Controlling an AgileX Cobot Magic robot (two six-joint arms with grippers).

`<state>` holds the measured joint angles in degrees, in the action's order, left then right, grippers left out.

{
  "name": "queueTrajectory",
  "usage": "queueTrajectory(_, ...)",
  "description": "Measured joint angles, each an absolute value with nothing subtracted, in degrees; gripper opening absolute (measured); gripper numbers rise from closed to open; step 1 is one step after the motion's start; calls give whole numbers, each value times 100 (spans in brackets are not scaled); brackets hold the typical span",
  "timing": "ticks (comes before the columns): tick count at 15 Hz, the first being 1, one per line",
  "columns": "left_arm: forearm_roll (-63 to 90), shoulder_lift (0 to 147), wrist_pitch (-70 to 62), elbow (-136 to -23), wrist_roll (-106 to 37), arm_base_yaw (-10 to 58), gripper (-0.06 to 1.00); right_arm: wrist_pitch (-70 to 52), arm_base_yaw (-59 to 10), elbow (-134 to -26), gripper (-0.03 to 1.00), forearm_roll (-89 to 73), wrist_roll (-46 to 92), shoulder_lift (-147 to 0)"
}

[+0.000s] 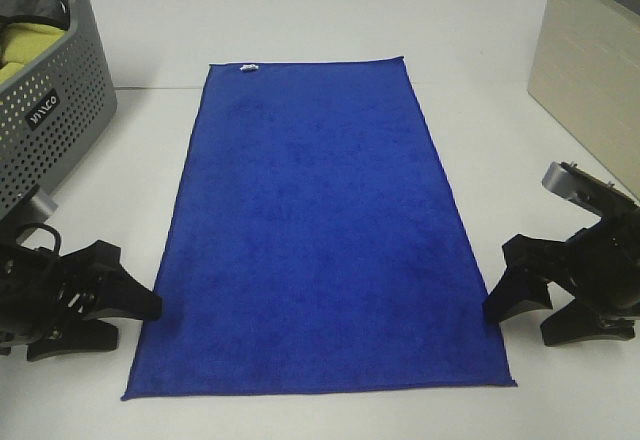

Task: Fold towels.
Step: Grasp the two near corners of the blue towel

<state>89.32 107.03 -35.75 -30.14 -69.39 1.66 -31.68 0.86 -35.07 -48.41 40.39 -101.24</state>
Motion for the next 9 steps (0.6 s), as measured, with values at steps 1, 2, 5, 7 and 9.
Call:
queueTrajectory(1,9121,10777,-3644,-3037,-7087,223,64,-3243,97,-3507,68,-5042,4194,-10181)
queueTrajectory(2,9259,10858,-3696,-3088,-7219,344,64,-3272,103,-3507,68,-5145,4257,-10222)
queueTrajectory(5,9482,11041,-3730,-3300,-7311,796,63,-3524,109,-3564,67,-5552,4423,-10456)
queueTrajectory(7,9511,11161,-3787,-3461,-7311,945,63,-3587,109,-3564,66,-5644,4446,-10537)
queueTrajectory(9,9517,11241,-3793,-3598,-7305,1026,60,-3701,109,-3621,64,-5752,4469,-10617)
